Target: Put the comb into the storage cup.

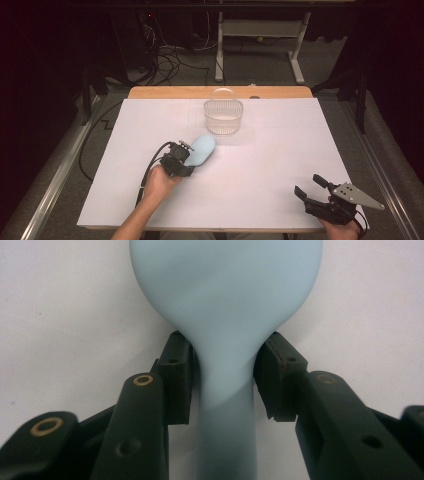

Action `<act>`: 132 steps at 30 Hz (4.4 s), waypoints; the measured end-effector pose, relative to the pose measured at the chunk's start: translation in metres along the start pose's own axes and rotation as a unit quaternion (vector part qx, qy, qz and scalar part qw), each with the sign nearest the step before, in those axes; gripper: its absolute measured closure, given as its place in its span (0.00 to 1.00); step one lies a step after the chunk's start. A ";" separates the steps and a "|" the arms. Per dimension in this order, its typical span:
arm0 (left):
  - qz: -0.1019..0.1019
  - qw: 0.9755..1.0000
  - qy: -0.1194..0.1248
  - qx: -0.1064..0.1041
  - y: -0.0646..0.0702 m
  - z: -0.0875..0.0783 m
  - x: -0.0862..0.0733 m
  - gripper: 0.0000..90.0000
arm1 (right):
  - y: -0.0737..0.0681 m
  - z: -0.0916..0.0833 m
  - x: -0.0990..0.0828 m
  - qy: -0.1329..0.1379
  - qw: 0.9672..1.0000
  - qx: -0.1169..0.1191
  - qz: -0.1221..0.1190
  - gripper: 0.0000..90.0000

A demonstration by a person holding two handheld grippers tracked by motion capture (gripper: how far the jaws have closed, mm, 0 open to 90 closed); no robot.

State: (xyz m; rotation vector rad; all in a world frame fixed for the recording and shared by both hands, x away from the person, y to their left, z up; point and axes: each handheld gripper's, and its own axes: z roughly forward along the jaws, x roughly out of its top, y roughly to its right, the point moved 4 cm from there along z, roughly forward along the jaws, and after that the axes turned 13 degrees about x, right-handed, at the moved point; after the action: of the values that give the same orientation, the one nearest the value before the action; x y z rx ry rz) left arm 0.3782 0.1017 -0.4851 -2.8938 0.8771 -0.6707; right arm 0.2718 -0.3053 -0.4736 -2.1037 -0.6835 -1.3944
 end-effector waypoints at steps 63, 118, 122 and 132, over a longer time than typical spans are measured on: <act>-0.031 0.985 0.160 -0.063 0.005 -0.054 -0.057 0.75 | -0.012 0.007 0.002 -0.011 1.000 0.003 -0.026 0.24; 0.004 0.972 0.207 -0.107 0.043 -0.064 -0.053 0.75 | -0.093 0.080 0.033 0.016 0.988 0.147 -0.047 0.24; 0.007 0.972 0.208 -0.111 0.047 -0.065 -0.052 0.75 | -0.098 0.087 0.035 0.009 0.987 0.155 -0.050 0.24; 0.028 0.971 0.213 -0.108 0.060 -0.068 -0.048 0.75 | -0.107 0.103 0.035 -0.009 0.984 0.174 -0.042 0.24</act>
State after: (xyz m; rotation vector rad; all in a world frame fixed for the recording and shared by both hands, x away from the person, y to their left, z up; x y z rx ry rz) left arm 0.2827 0.0829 -0.4524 -2.9422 1.1303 -1.2996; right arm 0.2817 -0.1534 -0.4594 -1.8312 -0.9586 -1.1976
